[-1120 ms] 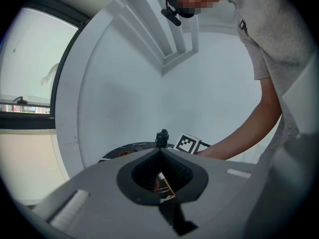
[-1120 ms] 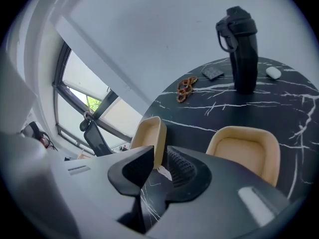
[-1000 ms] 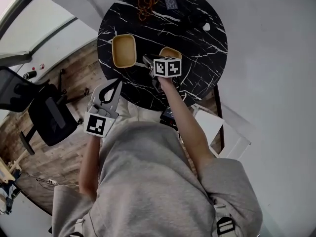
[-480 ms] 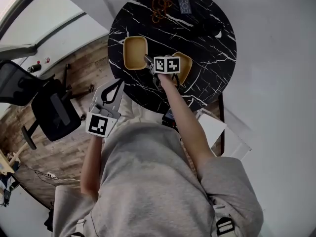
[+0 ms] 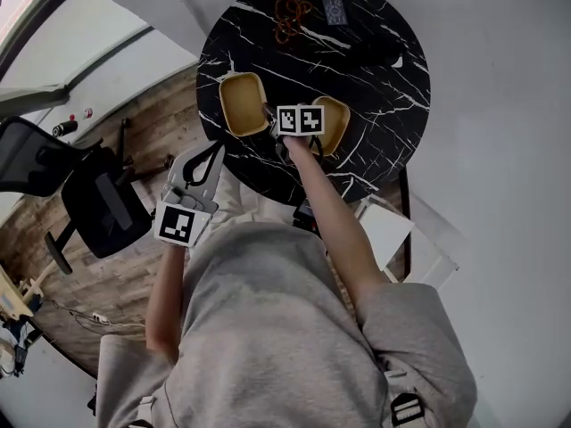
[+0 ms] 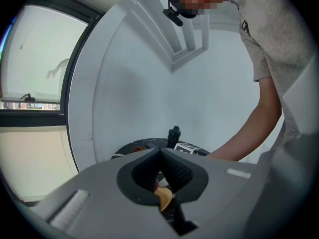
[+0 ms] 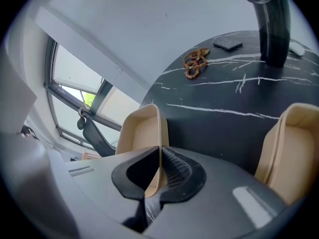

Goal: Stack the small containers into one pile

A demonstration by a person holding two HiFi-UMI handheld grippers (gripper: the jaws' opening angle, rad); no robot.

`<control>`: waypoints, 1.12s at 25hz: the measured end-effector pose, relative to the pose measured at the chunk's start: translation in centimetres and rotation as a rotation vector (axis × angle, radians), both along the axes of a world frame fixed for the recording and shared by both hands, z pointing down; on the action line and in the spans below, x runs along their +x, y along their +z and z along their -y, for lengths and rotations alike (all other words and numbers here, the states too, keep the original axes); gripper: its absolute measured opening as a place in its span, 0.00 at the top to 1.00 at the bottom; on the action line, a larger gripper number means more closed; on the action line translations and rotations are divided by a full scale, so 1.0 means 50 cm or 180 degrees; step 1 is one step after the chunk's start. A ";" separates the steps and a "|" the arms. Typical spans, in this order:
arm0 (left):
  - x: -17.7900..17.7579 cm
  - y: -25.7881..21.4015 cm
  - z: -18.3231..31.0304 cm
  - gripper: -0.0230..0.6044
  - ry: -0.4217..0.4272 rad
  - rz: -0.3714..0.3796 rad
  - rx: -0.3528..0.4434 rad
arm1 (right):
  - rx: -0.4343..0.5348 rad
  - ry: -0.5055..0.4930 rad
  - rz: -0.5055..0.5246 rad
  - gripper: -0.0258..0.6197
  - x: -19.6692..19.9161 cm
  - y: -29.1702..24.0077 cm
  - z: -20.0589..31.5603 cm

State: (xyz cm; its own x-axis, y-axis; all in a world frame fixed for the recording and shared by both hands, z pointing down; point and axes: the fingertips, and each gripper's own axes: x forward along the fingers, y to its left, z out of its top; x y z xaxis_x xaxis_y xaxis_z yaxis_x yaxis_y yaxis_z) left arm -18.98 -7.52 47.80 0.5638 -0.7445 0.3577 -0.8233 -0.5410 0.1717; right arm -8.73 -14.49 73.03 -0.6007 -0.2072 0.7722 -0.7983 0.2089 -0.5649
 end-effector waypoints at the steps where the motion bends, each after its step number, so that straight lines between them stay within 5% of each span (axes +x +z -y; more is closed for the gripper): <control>1: 0.002 -0.001 0.001 0.97 0.0007 -0.0003 -0.0001 | -0.0009 0.0016 0.0037 0.91 0.000 -0.005 -0.002; 8: 0.052 -0.008 -0.001 0.97 0.0180 -0.0020 0.0012 | 0.0123 0.0274 0.0312 0.91 0.049 -0.086 0.006; 21: 0.232 -0.032 -0.042 0.97 0.0737 -0.0085 0.0141 | 0.0429 0.1467 0.0422 0.91 0.378 -0.204 -0.054; 28: 0.281 -0.041 -0.073 0.97 0.0850 -0.0059 0.0185 | 0.0340 0.1733 0.0299 0.91 0.472 -0.175 -0.114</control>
State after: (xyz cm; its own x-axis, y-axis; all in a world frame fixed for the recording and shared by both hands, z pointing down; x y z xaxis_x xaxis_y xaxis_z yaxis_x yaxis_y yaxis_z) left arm -4.91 -3.86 45.76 0.7490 -0.5875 0.3064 -0.6471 -0.7480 0.1477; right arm 14.85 -8.78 64.29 -0.4504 -0.5805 0.6784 -0.7542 -0.1593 -0.6370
